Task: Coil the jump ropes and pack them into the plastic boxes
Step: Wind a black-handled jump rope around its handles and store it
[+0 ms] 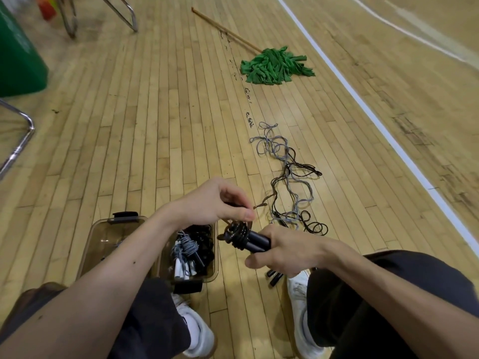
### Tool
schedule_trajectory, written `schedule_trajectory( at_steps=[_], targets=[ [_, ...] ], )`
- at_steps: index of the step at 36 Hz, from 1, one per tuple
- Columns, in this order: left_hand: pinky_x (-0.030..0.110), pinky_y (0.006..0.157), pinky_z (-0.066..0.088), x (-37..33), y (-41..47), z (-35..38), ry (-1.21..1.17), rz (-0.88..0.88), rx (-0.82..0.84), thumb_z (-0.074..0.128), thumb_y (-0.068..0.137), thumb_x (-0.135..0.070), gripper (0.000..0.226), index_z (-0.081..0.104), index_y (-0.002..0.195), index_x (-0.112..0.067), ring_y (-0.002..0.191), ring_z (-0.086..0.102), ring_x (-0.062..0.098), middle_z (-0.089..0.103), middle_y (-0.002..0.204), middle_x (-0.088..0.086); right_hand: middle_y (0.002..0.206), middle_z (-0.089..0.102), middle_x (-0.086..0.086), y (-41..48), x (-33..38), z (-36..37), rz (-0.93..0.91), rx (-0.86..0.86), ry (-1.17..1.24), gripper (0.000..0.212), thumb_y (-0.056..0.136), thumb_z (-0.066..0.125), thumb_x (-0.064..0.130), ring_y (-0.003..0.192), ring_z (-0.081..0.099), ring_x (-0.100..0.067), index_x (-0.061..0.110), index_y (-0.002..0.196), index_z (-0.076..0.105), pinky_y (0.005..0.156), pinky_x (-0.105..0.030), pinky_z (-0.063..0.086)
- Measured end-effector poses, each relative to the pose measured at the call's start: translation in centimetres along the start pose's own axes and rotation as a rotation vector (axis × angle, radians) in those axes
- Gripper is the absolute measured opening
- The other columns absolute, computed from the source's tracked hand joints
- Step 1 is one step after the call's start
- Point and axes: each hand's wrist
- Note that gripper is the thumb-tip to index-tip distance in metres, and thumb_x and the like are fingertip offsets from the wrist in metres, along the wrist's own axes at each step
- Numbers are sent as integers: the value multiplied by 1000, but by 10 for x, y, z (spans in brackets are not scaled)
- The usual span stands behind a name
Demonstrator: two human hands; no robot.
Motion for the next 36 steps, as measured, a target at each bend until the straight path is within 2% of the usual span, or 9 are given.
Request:
schedule_trajectory(
  at_steps=[4, 10, 13, 14, 17, 21, 24, 31, 36],
  targets=[
    [26, 71, 50, -2, 1, 1, -151, -19, -43, 70, 78, -40, 23, 76, 83, -19, 77, 62, 18, 70, 85, 14, 51, 42, -1, -7, 3, -5, -112, 24, 149, 31, 99, 63, 18, 40, 40, -15, 13, 75, 45, 42, -24, 39],
    [32, 67, 47, -4, 6, 14, -230, -23, -4, 48, 102, -31, 41, 72, 68, -30, 68, 55, 22, 63, 71, 2, 48, 39, -1, -8, 7, -14, -206, -57, 299, 29, 100, 62, 12, 37, 33, -16, 12, 76, 46, 40, -26, 33],
    [35, 70, 51, -5, 9, 21, -201, -42, -7, 40, 101, -37, 43, 70, 72, -27, 72, 54, 41, 59, 80, 28, 48, 39, 1, -8, 7, -18, -208, -129, 342, 20, 99, 62, 11, 39, 32, -14, 8, 82, 51, 39, -25, 32],
    [29, 71, 53, -4, 11, 24, -193, -52, -20, 38, 102, -35, 39, 67, 77, -26, 77, 59, 38, 59, 84, 28, 49, 38, 1, -7, 6, -20, -212, -157, 359, 18, 99, 62, 10, 39, 32, -14, 7, 83, 54, 39, -25, 31],
    [4, 58, 46, 1, 17, 30, -236, -140, -35, 33, 107, -23, 31, 53, 83, -23, 61, 61, -6, 55, 81, 3, 51, 35, -3, -5, 4, -24, -234, -241, 394, 16, 99, 62, 10, 40, 28, -15, -5, 93, 64, 39, -25, 26],
    [35, 75, 58, 6, 23, 33, -333, -196, -10, 27, 110, -27, 41, 62, 108, -5, 71, 65, 24, 66, 70, 10, 50, 44, 0, -2, 0, -28, -229, -334, 464, 19, 99, 59, 7, 41, 29, -14, 4, 80, 58, 40, -29, 23],
    [36, 70, 54, 14, 27, 34, -326, -216, 4, 23, 109, -29, 47, 60, 117, 0, 75, 68, 30, 71, 79, 16, 50, 48, 3, 5, -5, -29, -201, -413, 485, 21, 100, 58, 7, 40, 34, -12, 9, 79, 52, 39, -27, 27],
    [28, 54, 45, 29, 30, 30, -70, -280, 58, 42, 104, -23, 35, 61, 82, -4, 57, 61, 21, 64, 63, 8, 56, 38, 3, 15, -19, -47, -112, -575, 563, 19, 95, 63, 5, 42, 33, -11, 9, 90, 45, 40, -24, 33],
    [29, 55, 34, 15, 18, 23, 131, -107, -147, 48, 102, -39, 46, 52, 62, -17, 49, 37, 15, 40, 53, -3, 63, 42, 0, 5, -26, -60, -62, -639, 436, 21, 91, 67, 4, 43, 40, -9, 9, 89, 47, 42, -23, 39]
  ],
)
Point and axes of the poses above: each hand's wrist, its own y-axis towards the middle knuckle, its own z-axis out of the palm, x = y × z
